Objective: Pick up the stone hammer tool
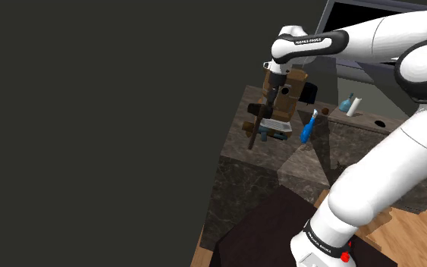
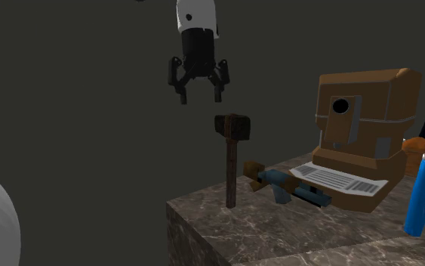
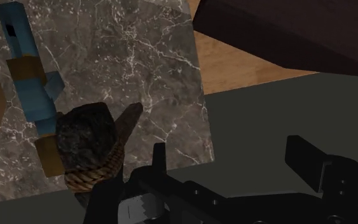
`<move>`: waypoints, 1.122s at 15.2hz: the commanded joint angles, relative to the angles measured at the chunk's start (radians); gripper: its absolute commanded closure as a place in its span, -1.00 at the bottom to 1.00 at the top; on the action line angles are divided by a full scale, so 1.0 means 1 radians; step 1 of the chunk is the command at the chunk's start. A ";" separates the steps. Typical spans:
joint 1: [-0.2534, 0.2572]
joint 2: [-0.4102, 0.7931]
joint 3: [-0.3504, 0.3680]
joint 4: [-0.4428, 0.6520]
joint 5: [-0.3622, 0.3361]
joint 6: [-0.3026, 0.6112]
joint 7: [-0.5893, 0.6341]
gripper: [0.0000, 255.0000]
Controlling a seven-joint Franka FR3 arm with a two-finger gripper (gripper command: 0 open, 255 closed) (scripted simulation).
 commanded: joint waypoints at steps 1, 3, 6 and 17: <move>0.001 0.087 -0.030 0.076 0.036 0.007 -0.074 -1.00; -0.006 0.176 -0.055 0.154 0.080 0.008 -0.147 -1.00; -0.029 0.315 -0.078 0.286 0.154 -0.004 -0.255 -1.00; -0.073 0.479 -0.078 0.361 0.241 0.060 -0.360 -1.00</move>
